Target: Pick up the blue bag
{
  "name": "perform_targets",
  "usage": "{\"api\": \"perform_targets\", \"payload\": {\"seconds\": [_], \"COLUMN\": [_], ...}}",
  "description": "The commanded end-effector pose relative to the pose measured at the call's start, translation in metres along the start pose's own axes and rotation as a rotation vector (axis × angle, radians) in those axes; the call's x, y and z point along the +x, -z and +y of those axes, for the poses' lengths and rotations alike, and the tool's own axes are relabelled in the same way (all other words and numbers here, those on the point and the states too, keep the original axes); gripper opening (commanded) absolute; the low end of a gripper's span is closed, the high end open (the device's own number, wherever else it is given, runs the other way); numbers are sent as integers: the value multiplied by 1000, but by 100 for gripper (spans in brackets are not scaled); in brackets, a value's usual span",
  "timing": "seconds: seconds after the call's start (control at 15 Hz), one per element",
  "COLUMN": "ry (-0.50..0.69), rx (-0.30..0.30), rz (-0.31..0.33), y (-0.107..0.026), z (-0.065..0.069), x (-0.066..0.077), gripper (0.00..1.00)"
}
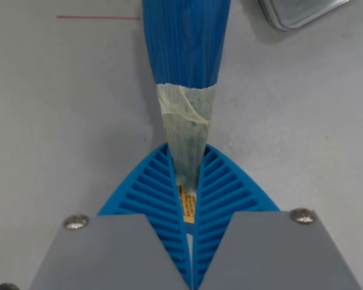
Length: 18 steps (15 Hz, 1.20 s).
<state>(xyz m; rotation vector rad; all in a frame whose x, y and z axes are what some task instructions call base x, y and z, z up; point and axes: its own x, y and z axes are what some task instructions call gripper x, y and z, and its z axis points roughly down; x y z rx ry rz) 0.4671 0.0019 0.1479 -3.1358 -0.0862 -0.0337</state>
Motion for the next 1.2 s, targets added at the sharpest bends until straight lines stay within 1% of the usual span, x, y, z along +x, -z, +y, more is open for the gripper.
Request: {"api": "perform_targets", "payload": {"seconds": [0.07,1.2], "ry": [13,13], "rx": [-6,-6], "rz": [4,4], "y": [19,76], "z": [-1,-1], "x": [-6,-5], "gripper": [0,0]}}
